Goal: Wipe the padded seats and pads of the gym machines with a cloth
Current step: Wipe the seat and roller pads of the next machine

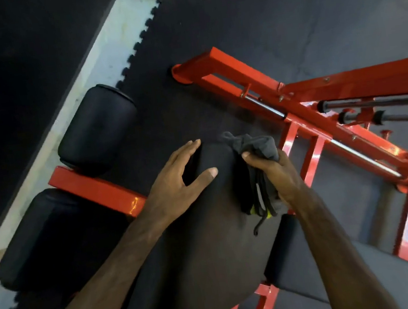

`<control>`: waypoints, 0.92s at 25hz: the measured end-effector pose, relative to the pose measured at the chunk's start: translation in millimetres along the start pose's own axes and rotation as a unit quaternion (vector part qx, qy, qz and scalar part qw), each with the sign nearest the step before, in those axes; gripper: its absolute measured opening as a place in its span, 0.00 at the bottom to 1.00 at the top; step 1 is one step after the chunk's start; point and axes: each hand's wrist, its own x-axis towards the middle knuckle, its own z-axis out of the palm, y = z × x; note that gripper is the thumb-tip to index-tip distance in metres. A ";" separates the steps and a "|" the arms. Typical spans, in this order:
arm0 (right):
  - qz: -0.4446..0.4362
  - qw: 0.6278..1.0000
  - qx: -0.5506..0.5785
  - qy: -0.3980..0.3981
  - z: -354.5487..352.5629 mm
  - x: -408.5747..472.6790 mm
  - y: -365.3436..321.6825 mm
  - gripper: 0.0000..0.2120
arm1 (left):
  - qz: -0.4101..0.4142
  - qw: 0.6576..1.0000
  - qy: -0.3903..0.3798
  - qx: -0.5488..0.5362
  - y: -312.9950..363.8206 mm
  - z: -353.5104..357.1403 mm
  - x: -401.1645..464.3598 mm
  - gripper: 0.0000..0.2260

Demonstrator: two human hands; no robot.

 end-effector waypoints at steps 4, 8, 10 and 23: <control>-0.018 0.998 -0.063 -0.017 27.1 5.9 -42.9 0.08 | -0.028 0.999 -0.007 -0.016 -13.0 -4.9 -12.1 0.36; -0.079 0.945 -0.300 -0.107 66.5 48.7 -74.9 0.11 | -0.038 0.999 0.002 -0.031 -13.6 -5.5 -13.0 0.36; -0.165 0.908 -0.365 -0.127 57.0 28.2 -73.2 0.15 | -0.032 0.999 -0.006 -0.033 -13.0 -7.9 -15.7 0.36; -0.217 0.585 -0.737 -0.259 98.1 13.6 -95.5 0.36 | -0.070 0.995 0.025 -0.069 -47.0 -12.4 -86.1 0.34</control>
